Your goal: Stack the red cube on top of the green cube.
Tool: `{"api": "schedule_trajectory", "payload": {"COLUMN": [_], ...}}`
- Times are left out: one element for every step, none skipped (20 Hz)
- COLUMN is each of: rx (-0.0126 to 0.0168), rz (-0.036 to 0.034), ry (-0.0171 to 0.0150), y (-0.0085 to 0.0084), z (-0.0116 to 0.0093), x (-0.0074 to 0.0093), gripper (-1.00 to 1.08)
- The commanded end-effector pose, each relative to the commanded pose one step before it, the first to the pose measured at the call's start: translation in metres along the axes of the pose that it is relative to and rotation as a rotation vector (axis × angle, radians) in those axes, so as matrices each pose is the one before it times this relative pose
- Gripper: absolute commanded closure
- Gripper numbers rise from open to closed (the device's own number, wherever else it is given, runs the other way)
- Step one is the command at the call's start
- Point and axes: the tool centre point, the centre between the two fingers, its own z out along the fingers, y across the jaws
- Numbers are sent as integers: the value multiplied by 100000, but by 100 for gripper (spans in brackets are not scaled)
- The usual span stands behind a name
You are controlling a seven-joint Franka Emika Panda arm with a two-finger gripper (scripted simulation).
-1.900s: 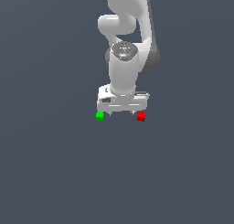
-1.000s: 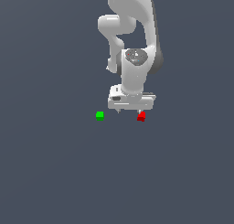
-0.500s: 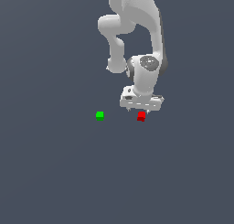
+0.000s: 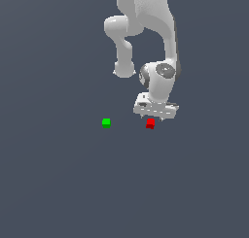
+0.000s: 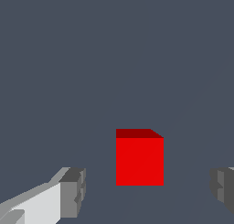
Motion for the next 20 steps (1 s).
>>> {"api": "schedule_trajectory", "payload": {"rx": [9,-1,0,0,1,2,1,0,-1,0,0,0,0,0,0,0,0,0,1,0], "rz": [691,49,0,-69,-129,-146,-98,0,49,0,0,0,0,0,0,0,0,0,-49,0], "ry": [73,0,0,-2,-2,-2,-1,0,-5,0,0,0,0,0,0,0,0,0,3,0], "y": [-247,-43,-6,22,54,65,37,29,-64,1,3,5,7,9,11,13,15,17,-7,13], "z": [209,26,0,-26,-52,-60,-37,-13,42,29,88,146,204,261,318,374,428,481,516,469], "x": [-139,-13,15,38,62,66,37,21,-60,0,-1,-2,-3,-4,-6,-7,-8,-9,-20,-3], "gripper": [-92,-92,-92,-92,-92,-92,-92,-92,-92,-92,-92,-92,-92,-92,-92,-92,-92,-92,-92,-92]}}
